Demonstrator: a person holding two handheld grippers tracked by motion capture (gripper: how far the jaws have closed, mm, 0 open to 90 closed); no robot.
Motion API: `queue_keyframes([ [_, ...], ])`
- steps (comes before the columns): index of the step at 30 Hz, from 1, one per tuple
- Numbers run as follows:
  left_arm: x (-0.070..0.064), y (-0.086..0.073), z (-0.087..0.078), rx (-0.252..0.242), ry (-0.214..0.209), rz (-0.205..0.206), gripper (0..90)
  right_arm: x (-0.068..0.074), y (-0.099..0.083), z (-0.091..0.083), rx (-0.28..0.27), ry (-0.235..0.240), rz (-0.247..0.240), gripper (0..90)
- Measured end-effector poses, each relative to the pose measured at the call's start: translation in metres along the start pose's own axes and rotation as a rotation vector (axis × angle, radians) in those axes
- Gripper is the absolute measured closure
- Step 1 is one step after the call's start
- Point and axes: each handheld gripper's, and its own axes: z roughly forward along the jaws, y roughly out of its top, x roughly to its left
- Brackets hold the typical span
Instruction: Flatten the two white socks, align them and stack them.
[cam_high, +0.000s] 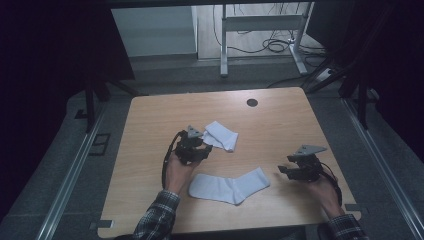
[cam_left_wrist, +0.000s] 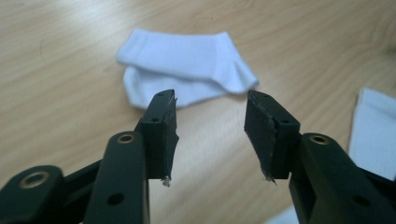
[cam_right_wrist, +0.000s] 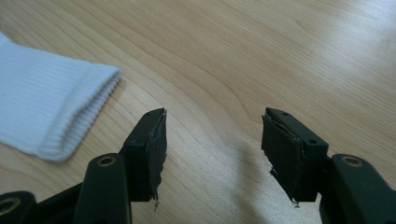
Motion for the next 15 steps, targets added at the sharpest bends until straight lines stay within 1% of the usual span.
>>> queue_keyframes([
  [3, 0.002, 0.009, 0.012, -0.002, 0.005, -0.012, 59.2, -0.001, -0.001, 0.003, 0.017, 0.006, 0.001, 39.8],
  [5, 0.004, 0.014, 0.019, -0.002, 0.000, -0.026, 61.7, 0.000, -0.002, 0.005, 0.034, 0.007, -0.009, 39.2],
  [7, 0.005, 0.018, 0.025, 0.009, 0.006, -0.028, 63.9, 0.001, -0.003, 0.008, 0.054, 0.014, -0.014, 38.1],
  [8, 0.006, 0.019, 0.028, 0.012, 0.016, -0.030, 64.5, 0.002, -0.003, 0.009, 0.063, 0.018, -0.016, 37.2],
  [10, 0.009, 0.020, 0.034, 0.018, 0.030, -0.036, 65.6, 0.003, -0.003, 0.011, 0.060, 0.034, -0.003, 36.8],
  [11, 0.012, 0.020, 0.037, 0.024, 0.033, -0.044, 65.8, 0.003, -0.003, 0.011, 0.060, 0.034, -0.003, 36.6],
  [13, 0.018, 0.019, 0.041, 0.035, 0.066, -0.058, 65.8, 0.003, -0.003, 0.011, 0.059, 0.036, -0.002, 36.0],
  [15, 0.025, 0.017, 0.046, 0.037, 0.075, -0.086, 64.9, 0.002, -0.003, 0.011, 0.059, 0.038, -0.003, 35.6],
])
